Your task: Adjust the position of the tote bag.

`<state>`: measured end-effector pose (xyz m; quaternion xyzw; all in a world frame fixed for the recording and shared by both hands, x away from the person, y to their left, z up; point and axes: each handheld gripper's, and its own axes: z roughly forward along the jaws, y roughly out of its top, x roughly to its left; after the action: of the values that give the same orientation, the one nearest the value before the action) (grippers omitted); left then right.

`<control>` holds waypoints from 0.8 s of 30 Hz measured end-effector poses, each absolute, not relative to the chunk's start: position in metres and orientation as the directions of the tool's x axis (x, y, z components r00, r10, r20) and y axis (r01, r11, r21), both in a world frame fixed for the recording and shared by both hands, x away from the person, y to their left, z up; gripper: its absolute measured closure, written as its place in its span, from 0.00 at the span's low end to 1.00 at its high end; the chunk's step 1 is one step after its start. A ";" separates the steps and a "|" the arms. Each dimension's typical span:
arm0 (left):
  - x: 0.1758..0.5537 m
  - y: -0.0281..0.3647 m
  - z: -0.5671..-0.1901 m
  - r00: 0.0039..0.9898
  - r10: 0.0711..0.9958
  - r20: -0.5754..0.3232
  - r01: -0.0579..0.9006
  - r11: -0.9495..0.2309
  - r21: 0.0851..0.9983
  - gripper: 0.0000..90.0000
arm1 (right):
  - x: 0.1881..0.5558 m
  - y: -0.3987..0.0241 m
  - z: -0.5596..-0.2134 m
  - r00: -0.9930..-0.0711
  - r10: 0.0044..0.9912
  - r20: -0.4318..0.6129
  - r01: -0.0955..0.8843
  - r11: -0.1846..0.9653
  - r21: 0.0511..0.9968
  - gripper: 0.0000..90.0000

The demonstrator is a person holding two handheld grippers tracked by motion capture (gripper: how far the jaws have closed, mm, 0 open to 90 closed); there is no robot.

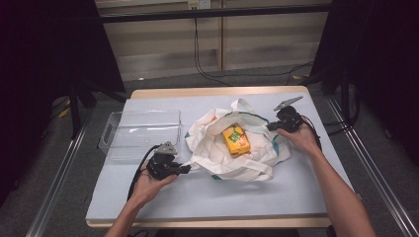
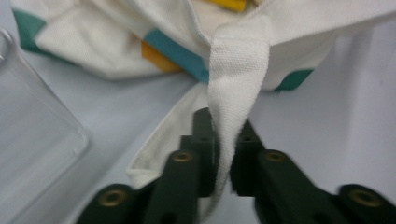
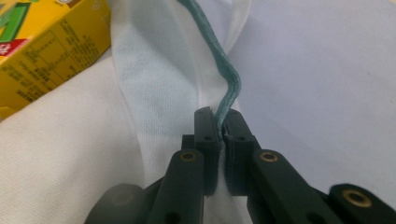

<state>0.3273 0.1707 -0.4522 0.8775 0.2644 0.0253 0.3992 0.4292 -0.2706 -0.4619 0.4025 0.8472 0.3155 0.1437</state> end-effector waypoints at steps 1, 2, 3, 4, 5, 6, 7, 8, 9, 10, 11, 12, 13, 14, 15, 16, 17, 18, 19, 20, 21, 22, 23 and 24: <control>0.326 0.169 -0.449 0.860 0.488 -0.152 0.434 -0.539 0.722 0.80 | 0.428 -0.270 -0.461 -0.637 0.771 0.012 0.586 0.475 0.657 0.95; 0.325 0.167 -0.445 0.862 0.490 -0.132 0.419 -0.542 0.729 0.72 | 0.428 -0.271 -0.459 -0.642 0.766 0.015 0.580 0.474 0.663 0.95; 0.324 0.166 -0.441 0.860 0.496 -0.119 0.413 -0.542 0.732 0.65 | 0.428 -0.272 -0.458 -0.638 0.770 0.011 0.579 0.471 0.666 0.95; 0.323 0.165 -0.437 0.860 0.499 -0.106 0.406 -0.545 0.734 0.58 | 0.427 -0.272 -0.456 -0.641 0.767 0.020 0.578 0.465 0.670 0.95; 0.322 0.164 -0.430 0.865 0.493 -0.092 0.387 -0.541 0.747 0.51 | 0.427 -0.273 -0.453 -0.646 0.763 0.026 0.570 0.460 0.681 0.94; 0.322 0.164 -0.430 0.865 0.493 -0.092 0.387 -0.541 0.747 0.48 | 0.427 -0.273 -0.453 -0.646 0.763 0.026 0.570 0.460 0.681 0.94; 0.323 0.162 -0.426 0.868 0.491 -0.080 0.375 -0.541 0.753 0.48 | 0.427 -0.273 -0.452 -0.644 0.765 0.027 0.568 0.454 0.686 0.94; 0.323 0.161 -0.423 0.863 0.500 -0.065 0.373 -0.546 0.750 0.43 | 0.426 -0.273 -0.450 -0.641 0.767 0.024 0.567 0.452 0.689 0.93; 0.323 0.161 -0.420 0.864 0.500 -0.061 0.367 -0.542 0.755 0.38 | 0.426 -0.273 -0.448 -0.638 0.770 0.027 0.566 0.444 0.694 0.92; 0.324 0.161 -0.418 0.867 0.493 -0.065 0.361 -0.534 0.764 0.38 | 0.426 -0.274 -0.446 -0.642 0.766 0.031 0.563 0.443 0.698 0.90; 0.323 0.161 -0.415 0.862 0.504 -0.059 0.357 -0.521 0.775 0.37 | 0.426 -0.274 -0.445 -0.645 0.763 0.044 0.561 0.434 0.705 0.88; 0.323 0.161 -0.411 0.868 0.494 -0.039 0.337 -0.531 0.778 0.36 | 0.426 -0.275 -0.443 -0.647 0.762 0.044 0.559 0.434 0.706 0.87; 0.322 0.160 -0.408 0.871 0.489 -0.039 0.327 -0.518 0.790 0.36 | 0.426 -0.274 -0.443 -0.641 0.767 0.038 0.559 0.432 0.708 0.85; 0.321 0.159 -0.405 0.875 0.484 -0.029 0.310 -0.513 0.800 0.37 | 0.428 -0.275 -0.442 -0.652 0.757 0.046 0.551 0.431 0.715 0.82; 0.321 0.157 -0.403 0.881 0.472 -0.028 0.299 -0.510 0.807 0.37 | 0.428 -0.275 -0.442 -0.652 0.757 0.046 0.551 0.431 0.715 0.82; 0.320 0.153 -0.400 0.893 0.451 -0.018 0.278 -0.519 0.808 0.38 | 0.428 -0.274 -0.441 -0.648 0.760 0.042 0.552 0.431 0.714 0.80; 0.319 0.150 -0.398 0.896 0.444 0.004 0.258 -0.529 0.808 0.39 | 0.429 -0.274 -0.441 -0.644 0.763 0.047 0.553 0.423 0.718 0.77; 0.319 0.145 -0.396 0.904 0.426 0.016 0.240 -0.540 0.807 0.39 | 0.429 -0.273 -0.440 -0.643 0.765 0.046 0.553 0.421 0.719 0.76; 0.319 0.142 -0.396 0.912 0.409 0.010 0.235 -0.545 0.805 0.39 | 0.430 -0.272 -0.439 -0.646 0.762 0.043 0.550 0.426 0.719 0.76; 0.320 0.135 -0.395 0.927 0.374 0.032 0.205 -0.575 0.792 0.39 | 0.431 -0.271 -0.438 -0.645 0.763 0.040 0.548 0.426 0.720 0.75; 0.320 0.129 -0.395 0.937 0.347 0.044 0.182 -0.593 0.785 0.38 | 0.432 -0.270 -0.437 -0.649 0.760 0.037 0.546 0.432 0.718 0.74; 0.320 0.123 -0.396 0.942 0.331 0.050 0.171 -0.606 0.777 0.37 | 0.432 -0.269 -0.436 -0.649 0.760 0.033 0.545 0.433 0.718 0.73; 0.321 0.118 -0.396 0.949 0.309 0.060 0.152 -0.617 0.773 0.36 | 0.433 -0.268 -0.436 -0.651 0.759 0.033 0.546 0.437 0.715 0.72; 0.321 0.113 -0.397 0.954 0.291 0.069 0.136 -0.628 0.766 0.35 | 0.434 -0.267 -0.436 -0.650 0.760 0.027 0.542 0.438 0.717 0.72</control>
<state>0.3210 0.1135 -0.3970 0.8974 0.1189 0.0933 0.4146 0.4343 -0.2673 -0.4362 0.3901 0.8343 0.3587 0.1518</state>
